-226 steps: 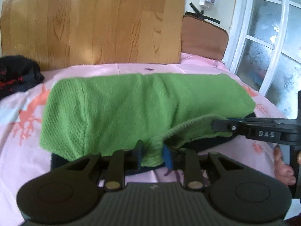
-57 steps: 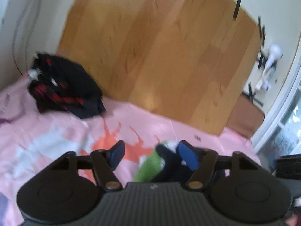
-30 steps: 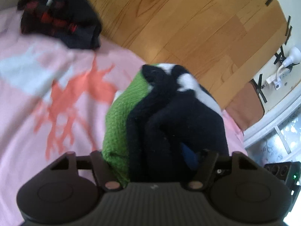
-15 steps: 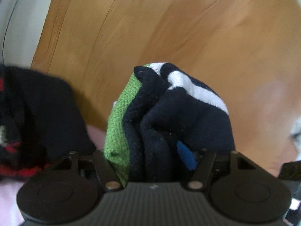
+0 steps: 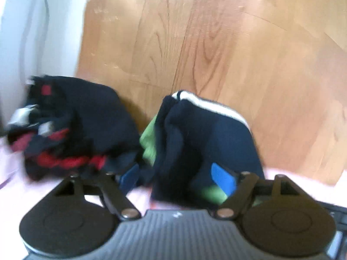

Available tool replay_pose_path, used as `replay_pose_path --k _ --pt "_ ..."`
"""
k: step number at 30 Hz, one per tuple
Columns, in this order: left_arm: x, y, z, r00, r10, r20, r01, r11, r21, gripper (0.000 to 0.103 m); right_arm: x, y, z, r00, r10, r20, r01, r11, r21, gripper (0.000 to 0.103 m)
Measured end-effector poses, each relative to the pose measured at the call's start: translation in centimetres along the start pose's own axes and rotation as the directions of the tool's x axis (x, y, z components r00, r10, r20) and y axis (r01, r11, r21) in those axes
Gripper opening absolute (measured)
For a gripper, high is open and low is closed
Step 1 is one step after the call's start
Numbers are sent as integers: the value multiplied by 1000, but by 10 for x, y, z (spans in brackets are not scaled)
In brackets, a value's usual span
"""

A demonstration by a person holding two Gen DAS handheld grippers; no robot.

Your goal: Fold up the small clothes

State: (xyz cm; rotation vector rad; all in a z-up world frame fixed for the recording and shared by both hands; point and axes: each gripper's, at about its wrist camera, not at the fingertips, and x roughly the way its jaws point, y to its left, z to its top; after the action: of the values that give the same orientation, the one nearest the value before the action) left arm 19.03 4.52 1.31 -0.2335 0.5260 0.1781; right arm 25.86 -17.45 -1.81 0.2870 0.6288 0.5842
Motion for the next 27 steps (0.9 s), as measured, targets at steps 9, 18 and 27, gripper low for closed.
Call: replay_pose_path --k 9,18,27 --pt "-97 -21 -79 994 105 3 -105 991 80 84 -121 26 -91 991 -135 5 135 990 -46 88" --pt "-134 -52 -111 993 117 -20 -113 985 131 88 -166 37 -129 973 -218 78 223 972 -73 88" --pt "-149 -63 -122 989 142 36 -146 971 187 89 -181 38 -140 968 -215 133 224 973 -62 88"
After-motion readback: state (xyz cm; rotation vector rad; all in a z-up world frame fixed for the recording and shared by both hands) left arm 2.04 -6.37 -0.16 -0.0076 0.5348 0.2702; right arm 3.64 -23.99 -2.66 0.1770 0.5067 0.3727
